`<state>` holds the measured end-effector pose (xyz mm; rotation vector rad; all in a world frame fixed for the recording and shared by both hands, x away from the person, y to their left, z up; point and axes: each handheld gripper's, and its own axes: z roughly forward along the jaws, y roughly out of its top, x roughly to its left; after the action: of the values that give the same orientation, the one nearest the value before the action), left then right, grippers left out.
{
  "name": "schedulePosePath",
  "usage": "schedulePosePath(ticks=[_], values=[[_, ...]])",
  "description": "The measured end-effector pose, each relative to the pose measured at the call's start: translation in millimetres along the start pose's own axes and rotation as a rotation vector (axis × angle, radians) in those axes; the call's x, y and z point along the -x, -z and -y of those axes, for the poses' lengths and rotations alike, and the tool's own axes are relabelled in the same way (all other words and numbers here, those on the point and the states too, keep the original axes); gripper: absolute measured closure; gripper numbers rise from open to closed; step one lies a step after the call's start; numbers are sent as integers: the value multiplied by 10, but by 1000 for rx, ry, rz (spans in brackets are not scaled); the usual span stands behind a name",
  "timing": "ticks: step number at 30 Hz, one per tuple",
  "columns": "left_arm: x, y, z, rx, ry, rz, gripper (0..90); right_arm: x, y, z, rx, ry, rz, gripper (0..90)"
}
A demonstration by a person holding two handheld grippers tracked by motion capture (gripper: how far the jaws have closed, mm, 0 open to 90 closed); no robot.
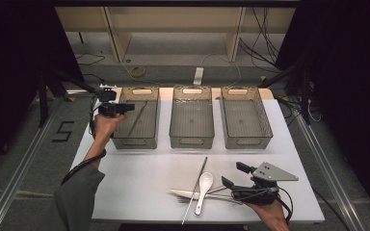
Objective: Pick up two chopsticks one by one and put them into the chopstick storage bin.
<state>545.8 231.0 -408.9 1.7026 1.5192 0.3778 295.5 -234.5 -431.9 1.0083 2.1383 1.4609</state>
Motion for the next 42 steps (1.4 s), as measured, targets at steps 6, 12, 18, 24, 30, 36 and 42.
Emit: schedulePosePath(ticks=[6,12,18,24,30,36,42], values=[[194,145,25,-85,-68,0,353,6,-1,2,0,-4,3,268],[477,369,177,-117,-106,78,255,4,-4,2,-4,-2,5,269],[797,497,385,-180,-174,152,229,-13,-3,1,-5,4,5,269],[1072,514,601,-242,-227,198,189,-15,2,-3,-4,9,6,268],[1290,491,805,-290,-266,229,185,-10,9,-4,-4,13,12,269],[1460,453,1024,-336,-297,260,183,-12,6,-3,-7,12,14,269],[1607,357,1202,-394,-338,276,181,-16,11,-5,-5,18,15,269]])
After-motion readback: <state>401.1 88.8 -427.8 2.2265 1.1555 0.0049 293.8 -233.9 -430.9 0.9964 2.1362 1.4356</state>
